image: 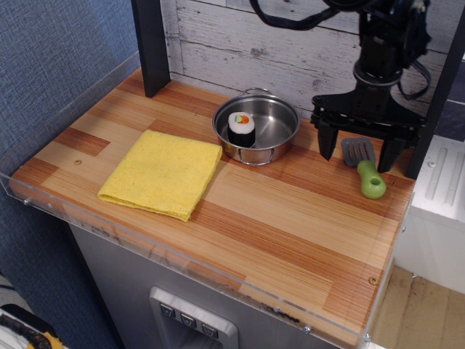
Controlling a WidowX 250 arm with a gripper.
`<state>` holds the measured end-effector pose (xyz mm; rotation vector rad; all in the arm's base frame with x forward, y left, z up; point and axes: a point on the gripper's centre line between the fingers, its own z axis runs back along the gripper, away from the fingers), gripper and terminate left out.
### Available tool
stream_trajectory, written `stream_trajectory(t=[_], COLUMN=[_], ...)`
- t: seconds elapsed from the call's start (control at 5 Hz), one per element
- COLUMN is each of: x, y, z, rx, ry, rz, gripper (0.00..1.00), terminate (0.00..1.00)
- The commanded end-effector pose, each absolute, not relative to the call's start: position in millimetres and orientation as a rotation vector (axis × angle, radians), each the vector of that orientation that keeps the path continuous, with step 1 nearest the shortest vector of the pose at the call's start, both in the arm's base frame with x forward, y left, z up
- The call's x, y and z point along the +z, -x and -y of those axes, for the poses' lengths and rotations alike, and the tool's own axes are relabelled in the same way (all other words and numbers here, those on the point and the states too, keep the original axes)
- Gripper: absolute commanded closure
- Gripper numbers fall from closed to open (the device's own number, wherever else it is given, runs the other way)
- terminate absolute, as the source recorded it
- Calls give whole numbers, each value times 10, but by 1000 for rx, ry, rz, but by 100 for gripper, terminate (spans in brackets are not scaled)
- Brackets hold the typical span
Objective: Place the spatula on the yellow cloth
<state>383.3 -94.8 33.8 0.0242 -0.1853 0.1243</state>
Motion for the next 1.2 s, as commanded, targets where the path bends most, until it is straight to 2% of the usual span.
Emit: stream_trajectory(t=[0.0,0.2,0.4,0.8,1.0], x=[292,160,88,317,648], y=[-3994,-3985,-3969,-3908,-3859], z=[1124,1172,1154,1049,902], rx=[130,120,97,4,-124], ry=[-18,-19,-24,-16,-6], rz=[219,190,178,183,184], gripper=[0,0,100,100,100], terminate=[0,0,0,0,0])
